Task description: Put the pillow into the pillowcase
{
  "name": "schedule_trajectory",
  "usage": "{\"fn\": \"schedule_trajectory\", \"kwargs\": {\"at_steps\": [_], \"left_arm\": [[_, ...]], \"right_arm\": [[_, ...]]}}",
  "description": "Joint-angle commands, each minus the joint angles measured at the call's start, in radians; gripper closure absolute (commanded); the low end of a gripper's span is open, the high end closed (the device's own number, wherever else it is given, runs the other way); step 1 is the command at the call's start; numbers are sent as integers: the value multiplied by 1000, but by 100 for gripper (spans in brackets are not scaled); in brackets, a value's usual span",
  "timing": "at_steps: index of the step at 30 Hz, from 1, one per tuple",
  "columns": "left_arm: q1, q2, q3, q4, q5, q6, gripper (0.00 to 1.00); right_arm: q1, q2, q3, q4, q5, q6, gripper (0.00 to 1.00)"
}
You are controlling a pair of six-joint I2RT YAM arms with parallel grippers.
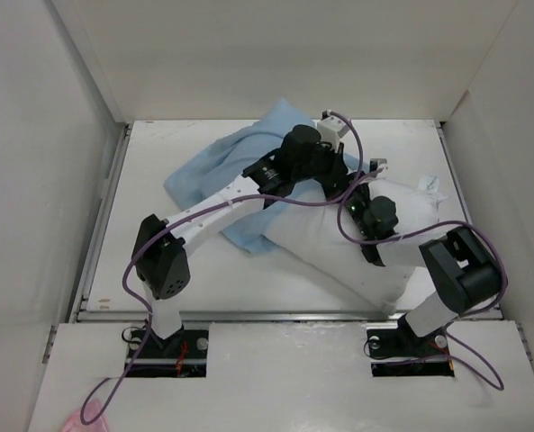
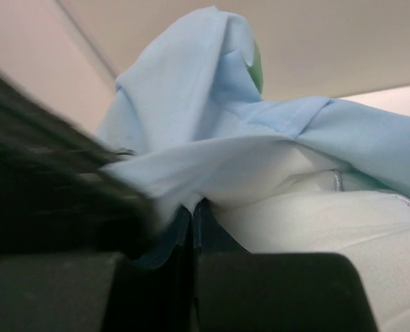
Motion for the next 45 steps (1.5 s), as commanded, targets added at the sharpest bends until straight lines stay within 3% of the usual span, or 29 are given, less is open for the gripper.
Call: {"fn": "schedule_trajectory", "kwargs": {"at_steps": [1, 6, 9, 12, 14, 17, 18, 19, 20, 21, 22, 23, 24, 25, 28, 31, 36, 39, 41, 45], "left_arm": [[-248, 27, -5, -162, 450, -38, 100], [-288, 27, 16, -265, 425, 28, 100], [-253, 7, -36, -211, 425, 29, 100], [-193, 7, -36, -211, 341, 18, 100], [-156, 16, -14, -179, 373, 1, 100], [-119, 7, 7, -115, 423, -13, 100], [-105, 7, 18, -115, 390, -13, 93], [-87, 7, 33, -136, 353, -13, 74], [-75, 7, 52, -185, 323, -13, 47], [-61, -4, 85, -208, 274, -13, 3], [-32, -23, 95, -240, 252, -13, 0], [-21, -42, 95, -249, 220, -13, 0], [-12, -66, 73, -250, 189, -22, 0], [-3, -97, 47, -250, 127, -22, 0], [8, -244, -95, -205, 7, -31, 0], [17, -394, -239, -194, -90, -73, 0], [37, -617, -468, -205, -274, -225, 0], [56, -701, -623, -205, -323, -290, 0], [73, -770, -683, -228, -334, -341, 0], [115, -841, -789, -266, -348, -399, 0]], "right_arm": [[-49, 85, 20, 149, 70, 205, 100], [-140, 150, 10, 276, -76, 334, 100], [-161, 142, -2, 344, -122, 375, 100], [-161, 57, 12, 212, -132, 345, 100], [-161, -11, 24, 56, -98, 305, 99], [-170, -80, 36, -70, -29, 279, 84], [-170, -98, 47, -112, -29, 261, 79], [-170, -120, 62, -167, -29, 241, 72], [-170, -143, 114, -243, -29, 215, 58], [-170, -190, 148, -444, -14, 154, 48], [-170, -207, 243, -559, -1, 117, 33], [-170, -221, 304, -701, 29, 69, 29], [-170, -221, 361, -985, 61, 32, 18], [-170, -221, 415, -1114, 88, -37, 15], [-170, -209, 561, -1494, 247, -103, 11], [-170, -226, 616, -1702, 442, -115, 6], [-170, -374, 662, -1847, 545, -144, 0], [-97, -516, 644, -1773, 384, -378, 0], [28, -566, 633, -1773, 248, -468, 0], [266, -573, 569, -1796, 172, -528, 0]]}}
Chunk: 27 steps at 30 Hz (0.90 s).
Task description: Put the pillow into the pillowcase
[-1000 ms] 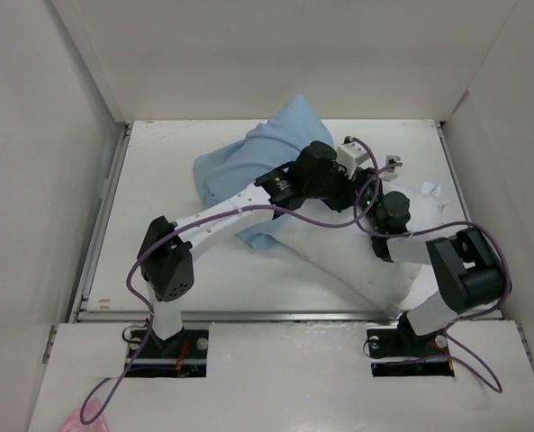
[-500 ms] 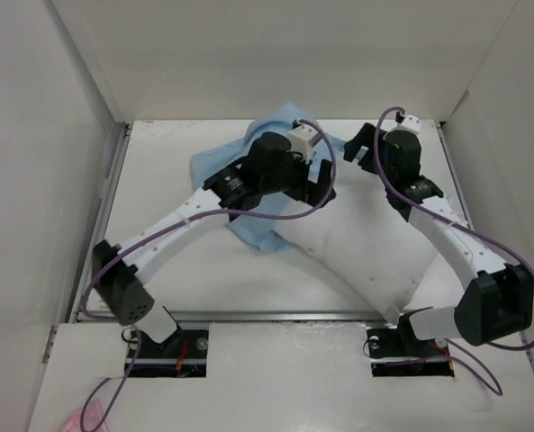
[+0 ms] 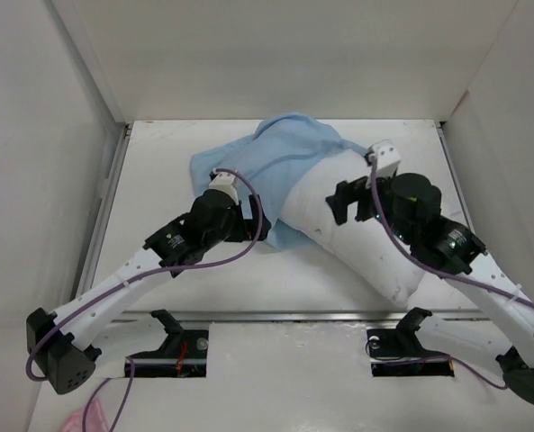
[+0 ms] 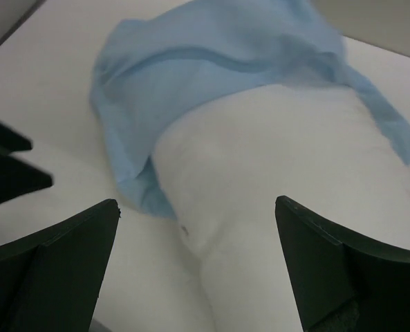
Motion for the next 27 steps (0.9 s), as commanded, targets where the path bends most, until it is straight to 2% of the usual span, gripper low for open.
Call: {"fn": "schedule_trajectory", "kwargs": {"at_steps": [1, 4, 8, 10, 11, 14, 15, 16, 17, 19, 20, 23, 26, 27], "left_arm": [[23, -60, -56, -20, -47, -87, 0], [33, -86, -100, -20, -57, -123, 0], [33, -96, -125, -20, -48, -149, 0], [33, -105, -137, -20, -48, -149, 0], [33, -105, -149, -20, -48, -160, 0], [33, -114, -171, -20, -48, -180, 0], [33, -125, -171, -20, -48, -180, 0], [33, -125, -183, -20, -39, -180, 0], [33, -125, -183, -11, -39, -180, 0], [33, -134, -195, 4, -30, -180, 0], [33, -134, -209, 30, -30, -180, 0], [33, -99, -261, 132, -39, -169, 0], [24, -24, -315, 260, -62, -186, 0], [0, -5, -329, 374, -86, -205, 0]], "right_arm": [[143, 42, -57, -45, -84, -132, 0], [234, 173, -74, -81, 31, -133, 0], [263, 381, -63, -55, 208, -174, 0], [263, 459, -77, 6, 326, -212, 0], [263, 532, -77, 90, 354, -249, 0], [251, 660, -82, 193, 411, -260, 2], [251, 683, -65, 193, 420, -243, 7], [237, 698, -40, 193, 420, -243, 19], [228, 708, 7, 193, 411, -243, 50], [208, 686, 39, 213, 434, -212, 90], [190, 668, 72, 228, 434, -200, 100], [142, 564, 148, 242, 231, -209, 100], [122, 486, 210, 216, 133, -185, 100], [110, 485, 254, 199, 75, -185, 100]]}}
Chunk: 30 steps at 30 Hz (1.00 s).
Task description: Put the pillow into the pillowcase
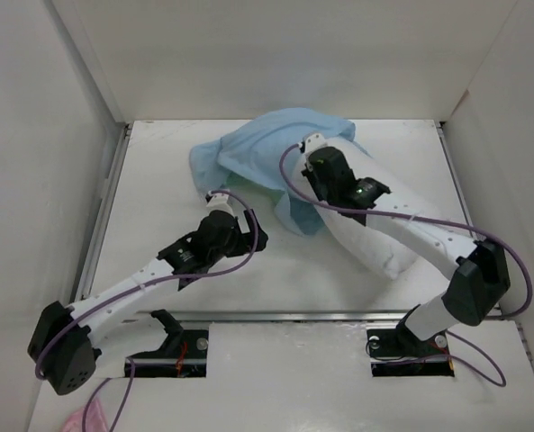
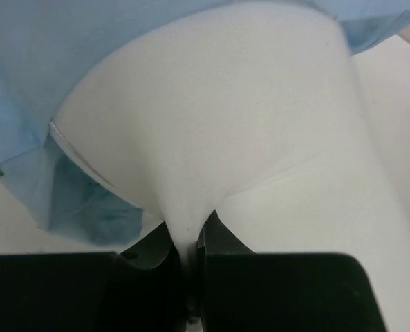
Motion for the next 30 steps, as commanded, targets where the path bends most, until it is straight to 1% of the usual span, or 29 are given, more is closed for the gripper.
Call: {"fn": "schedule_trajectory", "kwargs": {"at_steps": [1, 3, 4, 7, 8, 10, 12, 14, 16, 17, 18, 19, 20, 21, 22, 23, 24, 25, 26, 27, 28, 29, 30], "left_arm": [[-38, 62, -78, 312, -60, -30, 0], [-49, 128, -114, 487, -80, -21, 0], [-49, 154, -114, 625, -80, -3, 0], [-58, 273, -56, 723, -161, 71, 0], [-58, 304, 5, 712, -211, 71, 0], [-58, 381, 67, 691, -239, 95, 0], [-58, 409, 125, 651, -285, 117, 0], [-58, 429, 151, 593, -322, 117, 0], [-49, 453, 161, 582, -341, 95, 1], [-32, 467, 161, 582, -319, 106, 14], [-21, 467, 170, 582, -301, 106, 69], [-21, 479, 185, 551, -267, 106, 100], [-21, 479, 194, 551, -241, 106, 100], [-47, 479, 194, 551, -208, 127, 100], [-65, 469, 194, 551, -178, 147, 100], [-85, 458, 185, 551, -108, 181, 100], [-120, 426, 176, 551, -65, 181, 100], [-134, 406, 162, 551, -18, 195, 100], [-145, 384, 129, 563, 82, 195, 100], [-154, 340, 109, 575, 140, 195, 100], [-154, 317, 87, 612, 205, 195, 100], [-164, 297, 55, 625, 274, 195, 100], [-164, 279, 55, 625, 413, 195, 100]], "right_arm": [[-4, -110, 157, 64, -176, 43, 100], [-17, -110, 195, 34, -217, 43, 100], [-17, -110, 227, 33, -228, 59, 100], [-37, -90, 267, 0, -248, 72, 100], [-37, -77, 295, -17, -266, 73, 100], [-50, -49, 319, -17, -291, 96, 100], [-60, -20, 355, -29, -300, 105, 100], [-60, -20, 355, -29, -311, 116, 100], [-69, -10, 355, -10, -334, 116, 100], [-69, -10, 341, 6, -348, 125, 100], [-69, -10, 317, 23, -374, 134, 100], [-69, -10, 300, 71, -424, 148, 100], [-69, -10, 281, 107, -425, 148, 100], [-69, -10, 239, 145, -472, 164, 100], [-69, -10, 212, 243, -502, 178, 100], [-69, -10, 183, 300, -532, 206, 100], [-69, 2, 154, 361, -565, 221, 100], [-69, 11, 91, 428, -628, 237, 100], [-69, 40, 59, 555, -639, 282, 100], [-69, 58, 30, 616, -639, 307, 100], [-58, 78, -25, 676, -676, 322, 100], [-46, 109, -61, 823, -667, 341, 100], [-46, 121, -96, 907, -655, 385, 100]]}}
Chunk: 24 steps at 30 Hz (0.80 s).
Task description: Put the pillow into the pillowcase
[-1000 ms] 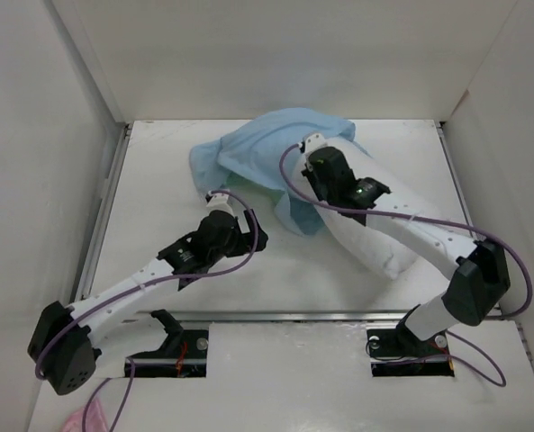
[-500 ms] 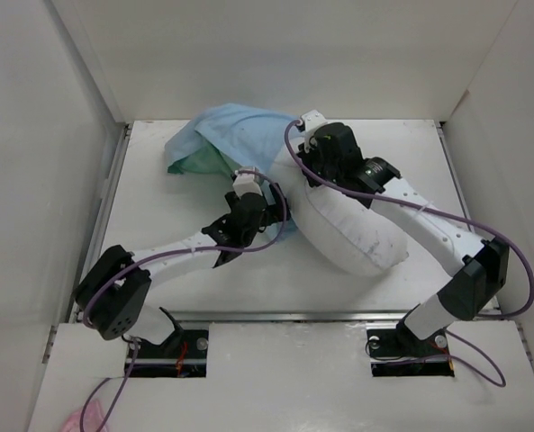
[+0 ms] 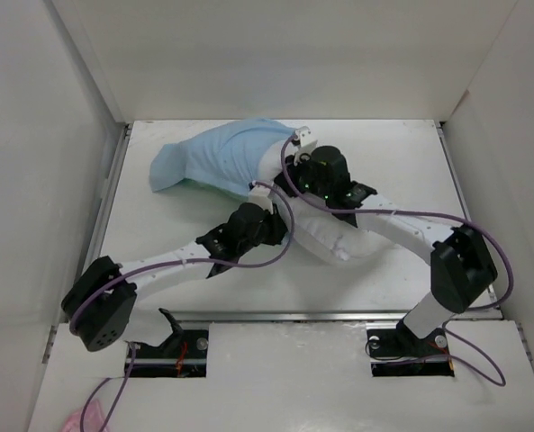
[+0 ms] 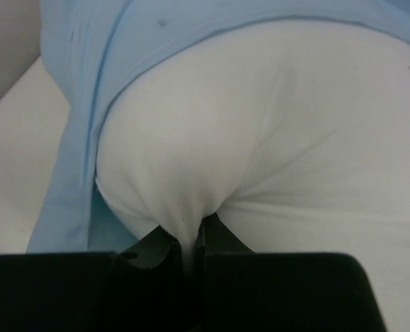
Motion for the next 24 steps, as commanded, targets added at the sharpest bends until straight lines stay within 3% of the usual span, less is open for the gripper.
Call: {"fn": "schedule_trajectory", "kwargs": {"at_steps": [1, 3, 10, 12, 15, 20, 24], "left_arm": [[-57, -136, -28, 106, 467, 19, 100], [-69, -164, -14, 48, 570, 39, 100], [-100, -145, 50, -44, 776, 65, 100], [-111, -92, 60, -44, 819, 65, 100], [-134, -66, 80, -10, 878, 74, 100], [-152, -26, 130, -58, 948, 123, 100], [-170, -17, 152, -102, 924, 145, 100]], "right_arm": [[33, 79, -96, 596, -80, 138, 100], [45, 133, -136, 755, -26, 167, 100], [150, 223, -104, 863, 343, 227, 100], [176, 244, -40, 815, 519, 258, 100], [176, 294, 17, 727, 626, 376, 100], [185, 395, 148, 731, 664, 516, 100], [185, 408, 185, 812, 695, 511, 100]]}}
